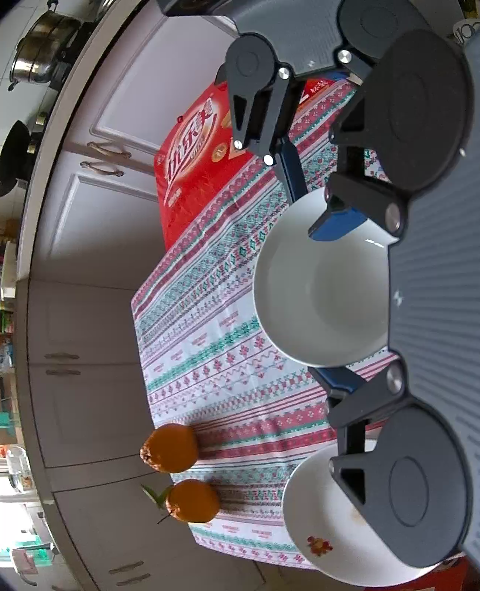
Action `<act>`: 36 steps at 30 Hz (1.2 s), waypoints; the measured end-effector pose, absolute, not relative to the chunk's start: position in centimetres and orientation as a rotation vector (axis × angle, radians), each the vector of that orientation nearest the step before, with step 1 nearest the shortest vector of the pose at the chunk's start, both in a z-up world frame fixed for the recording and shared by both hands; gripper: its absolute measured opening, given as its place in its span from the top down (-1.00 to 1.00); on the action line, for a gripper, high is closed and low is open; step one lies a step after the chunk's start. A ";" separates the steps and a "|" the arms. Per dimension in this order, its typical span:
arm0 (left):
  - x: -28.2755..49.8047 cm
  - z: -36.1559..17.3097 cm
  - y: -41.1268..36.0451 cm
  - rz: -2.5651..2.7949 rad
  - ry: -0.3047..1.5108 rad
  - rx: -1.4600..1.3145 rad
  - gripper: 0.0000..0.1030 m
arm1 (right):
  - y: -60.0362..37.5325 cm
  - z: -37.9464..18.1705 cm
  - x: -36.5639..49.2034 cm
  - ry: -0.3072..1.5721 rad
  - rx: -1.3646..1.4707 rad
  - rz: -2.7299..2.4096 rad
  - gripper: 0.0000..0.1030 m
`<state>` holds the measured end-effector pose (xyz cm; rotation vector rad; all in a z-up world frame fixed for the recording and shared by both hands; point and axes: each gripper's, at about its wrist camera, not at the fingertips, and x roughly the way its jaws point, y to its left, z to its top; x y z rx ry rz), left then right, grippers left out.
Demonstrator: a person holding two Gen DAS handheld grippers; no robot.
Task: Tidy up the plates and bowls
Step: 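Lower the held bowl into the other white bowl and open the left tool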
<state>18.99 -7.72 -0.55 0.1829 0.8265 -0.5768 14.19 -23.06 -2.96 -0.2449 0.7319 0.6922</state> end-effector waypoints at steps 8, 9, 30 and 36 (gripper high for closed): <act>19.0 -1.1 -7.6 -0.593 0.841 0.169 -0.35 | -23.1 -3.0 14.2 0.750 -0.249 0.689 -0.64; 19.1 -1.1 -7.6 -0.594 0.843 0.165 -0.35 | -23.1 -3.0 14.2 0.749 -0.254 0.687 -0.64; 19.3 -2.0 -7.5 -0.599 0.869 0.151 -0.35 | -22.9 -2.6 13.9 0.771 -0.258 0.688 -0.64; 19.5 -1.9 -7.4 -0.597 0.862 0.160 -0.40 | -22.8 -2.8 13.9 0.774 -0.247 0.699 -0.71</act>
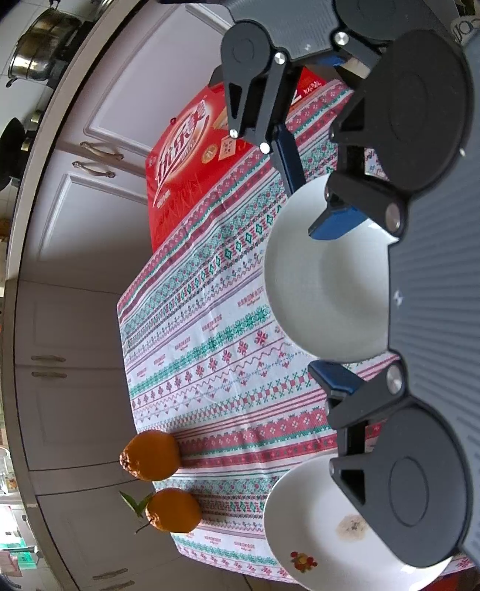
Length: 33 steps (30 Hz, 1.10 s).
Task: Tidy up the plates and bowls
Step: 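Lower the held bowl into the other white bowl and open the left tool, then grasp the stacked white bowls from opposite sides with both tools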
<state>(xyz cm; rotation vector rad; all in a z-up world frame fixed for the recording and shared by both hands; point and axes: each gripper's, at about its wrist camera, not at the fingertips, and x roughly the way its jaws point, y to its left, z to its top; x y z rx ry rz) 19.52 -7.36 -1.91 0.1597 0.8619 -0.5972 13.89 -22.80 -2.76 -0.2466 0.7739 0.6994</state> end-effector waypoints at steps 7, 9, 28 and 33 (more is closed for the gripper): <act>19.0 -1.3 -6.6 -0.583 0.806 0.175 -0.70 | -22.9 -2.1 13.0 0.724 -0.268 0.708 -0.99; 18.7 -0.9 -5.9 -0.575 0.785 0.177 -0.71 | -23.1 -1.4 12.6 0.692 -0.271 0.717 -0.99; 13.6 -1.4 -2.0 -0.642 0.690 0.294 -0.94 | -24.3 -0.6 11.8 0.677 -0.315 0.699 -1.00; 12.5 -3.5 -3.4 -0.711 0.715 0.381 -0.94 | -24.8 -2.4 11.8 0.739 -0.394 0.637 -1.00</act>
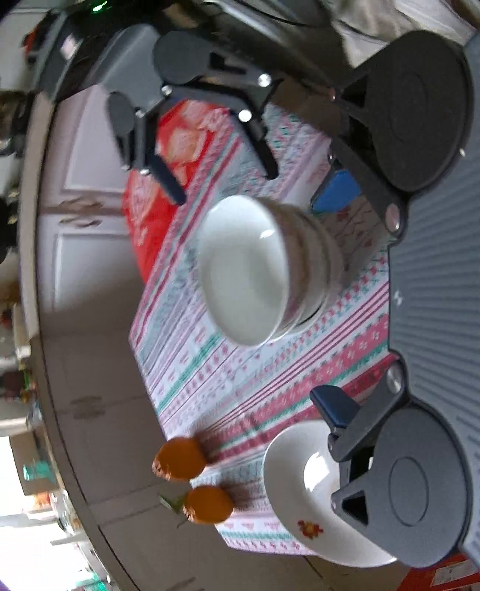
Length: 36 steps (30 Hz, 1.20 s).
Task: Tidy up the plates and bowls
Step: 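Grasp the stacked white bowls from opposite sides with both tools, then lift the bowl stack with both tools and carry it over the plate stack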
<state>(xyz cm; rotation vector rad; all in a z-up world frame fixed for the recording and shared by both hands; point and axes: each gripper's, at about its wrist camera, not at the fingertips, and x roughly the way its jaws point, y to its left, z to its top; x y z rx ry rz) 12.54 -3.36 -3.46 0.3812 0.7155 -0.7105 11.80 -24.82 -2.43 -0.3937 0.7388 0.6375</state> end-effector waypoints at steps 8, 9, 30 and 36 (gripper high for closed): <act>13.9 -7.8 -5.0 -0.736 0.784 0.469 -0.93 | -21.9 -6.6 12.3 0.758 -0.607 0.636 -1.00; 14.2 -8.1 -5.1 -0.732 0.787 0.482 -0.93 | -21.6 -7.0 12.4 0.755 -0.634 0.641 -1.00; 18.1 -8.0 -6.9 -0.995 0.827 0.583 -0.85 | -20.5 -7.3 16.8 0.807 -0.643 0.943 -1.00; 18.6 -8.1 -6.8 -1.029 0.830 0.580 -0.82 | -20.7 -6.8 17.1 0.818 -0.614 0.978 -1.00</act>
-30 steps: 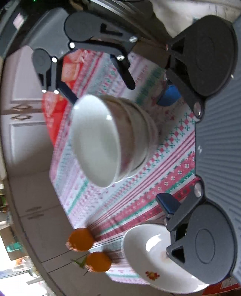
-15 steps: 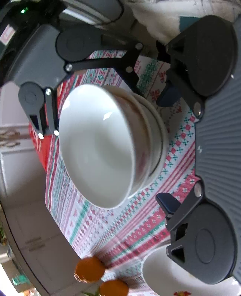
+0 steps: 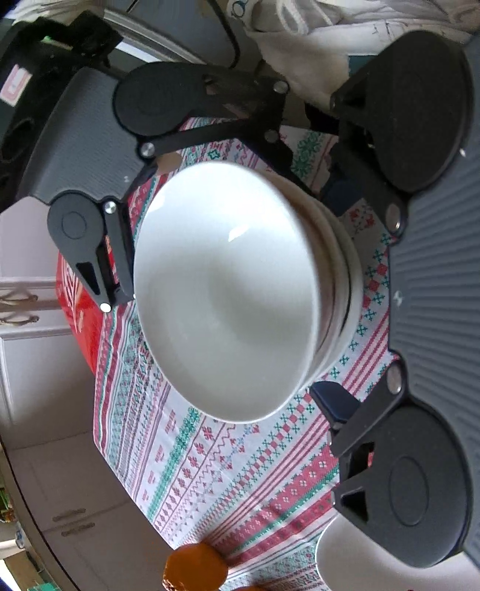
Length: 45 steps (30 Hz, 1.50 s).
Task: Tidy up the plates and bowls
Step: 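Lift the bowl stack with both tools and carry it over the plate stack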
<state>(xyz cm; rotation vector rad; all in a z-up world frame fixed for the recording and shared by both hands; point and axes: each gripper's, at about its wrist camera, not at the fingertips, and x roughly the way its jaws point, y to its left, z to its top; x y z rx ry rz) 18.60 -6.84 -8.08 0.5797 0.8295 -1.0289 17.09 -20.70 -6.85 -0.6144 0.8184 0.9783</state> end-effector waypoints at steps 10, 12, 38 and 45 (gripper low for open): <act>18.9 -7.8 -6.4 -1.069 0.824 0.562 -0.77 | -20.4 -5.6 17.4 0.831 -0.631 0.994 -0.92; 19.3 -7.9 -6.3 -1.085 0.837 0.550 -0.78 | -20.4 -5.6 17.4 0.836 -0.636 1.001 -0.87; 19.6 -7.5 -6.7 -1.149 0.848 0.611 -0.63 | -19.8 -5.6 17.9 0.878 -0.674 1.010 -0.74; 19.3 -5.7 -6.2 -1.140 0.810 0.594 -0.64 | -19.5 -3.7 17.5 0.851 -0.704 1.005 -0.75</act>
